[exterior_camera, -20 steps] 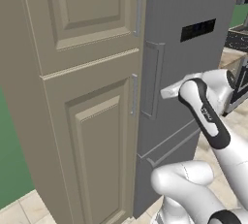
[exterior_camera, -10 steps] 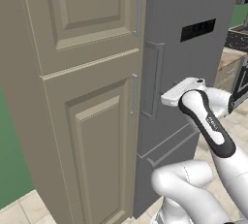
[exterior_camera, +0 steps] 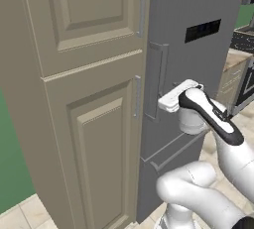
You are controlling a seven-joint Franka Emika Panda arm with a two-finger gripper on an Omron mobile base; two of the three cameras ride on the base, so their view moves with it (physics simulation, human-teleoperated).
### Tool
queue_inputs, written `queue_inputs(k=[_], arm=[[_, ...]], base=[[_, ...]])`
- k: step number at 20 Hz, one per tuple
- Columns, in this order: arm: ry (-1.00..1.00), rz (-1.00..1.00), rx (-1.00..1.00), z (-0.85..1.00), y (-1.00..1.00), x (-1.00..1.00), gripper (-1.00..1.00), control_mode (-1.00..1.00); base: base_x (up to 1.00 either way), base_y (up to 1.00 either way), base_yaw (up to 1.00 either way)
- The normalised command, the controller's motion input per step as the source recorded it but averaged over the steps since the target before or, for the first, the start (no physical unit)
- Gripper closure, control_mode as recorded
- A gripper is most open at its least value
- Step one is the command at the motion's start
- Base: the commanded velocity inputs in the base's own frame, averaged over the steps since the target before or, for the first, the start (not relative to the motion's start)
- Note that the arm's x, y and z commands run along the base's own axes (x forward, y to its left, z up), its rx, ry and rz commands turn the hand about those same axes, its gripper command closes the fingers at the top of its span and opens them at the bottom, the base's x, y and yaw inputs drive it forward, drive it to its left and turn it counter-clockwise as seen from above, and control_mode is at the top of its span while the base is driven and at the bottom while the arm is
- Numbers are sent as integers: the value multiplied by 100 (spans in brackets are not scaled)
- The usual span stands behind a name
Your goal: There is a bowl on the dining counter. Grab a lemon wedge from the fridge and place it in the bowl. Then get the liquor bottle and glass cup from the cabinet and place them next to the bowl.
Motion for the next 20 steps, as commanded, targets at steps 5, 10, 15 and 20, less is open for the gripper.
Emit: queue_inputs(k=[5,10,15,20], arm=[[0,-1,0,0,11,28,-100,-100],[0,0,0,0,8,24,-100,-100],[0,0,0,0,12,21,-100,-100],[0,0,0,0,6,29,-100,-100]], base=[[0,0,0],[0,0,0],[0,0,0],[0,0,0]])
